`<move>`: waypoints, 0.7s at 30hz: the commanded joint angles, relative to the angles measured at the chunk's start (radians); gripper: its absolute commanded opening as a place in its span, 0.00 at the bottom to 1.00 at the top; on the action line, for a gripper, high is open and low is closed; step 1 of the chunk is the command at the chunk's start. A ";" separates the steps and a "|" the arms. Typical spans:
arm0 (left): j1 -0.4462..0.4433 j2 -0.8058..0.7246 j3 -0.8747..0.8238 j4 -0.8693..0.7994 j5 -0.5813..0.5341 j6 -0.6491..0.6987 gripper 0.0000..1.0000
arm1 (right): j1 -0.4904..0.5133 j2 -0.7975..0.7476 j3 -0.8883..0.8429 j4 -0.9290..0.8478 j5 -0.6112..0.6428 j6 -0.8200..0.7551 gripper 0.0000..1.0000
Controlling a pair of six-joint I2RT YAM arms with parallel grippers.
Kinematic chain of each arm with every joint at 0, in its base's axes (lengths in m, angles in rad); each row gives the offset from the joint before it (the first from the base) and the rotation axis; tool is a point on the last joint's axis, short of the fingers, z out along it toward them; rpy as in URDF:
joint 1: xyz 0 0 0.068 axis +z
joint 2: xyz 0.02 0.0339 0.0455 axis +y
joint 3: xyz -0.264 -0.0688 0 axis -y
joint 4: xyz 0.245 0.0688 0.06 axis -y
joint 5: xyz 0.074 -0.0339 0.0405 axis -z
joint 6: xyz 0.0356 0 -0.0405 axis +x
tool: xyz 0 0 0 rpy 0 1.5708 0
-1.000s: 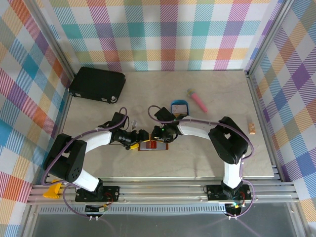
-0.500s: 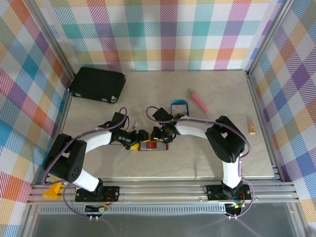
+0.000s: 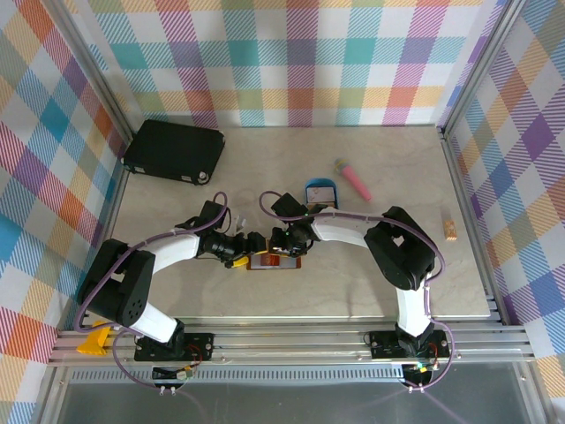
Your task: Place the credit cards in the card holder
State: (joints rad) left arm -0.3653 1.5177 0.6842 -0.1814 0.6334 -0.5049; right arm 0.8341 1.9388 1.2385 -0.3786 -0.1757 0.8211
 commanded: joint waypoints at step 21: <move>-0.007 0.011 -0.014 -0.006 -0.009 0.002 0.85 | 0.025 0.037 0.066 0.018 -0.019 -0.045 0.22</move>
State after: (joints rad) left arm -0.3653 1.5177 0.6838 -0.1814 0.6342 -0.5049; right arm 0.8444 1.9614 1.2728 -0.3782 -0.1753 0.7948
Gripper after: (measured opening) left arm 0.849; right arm 0.222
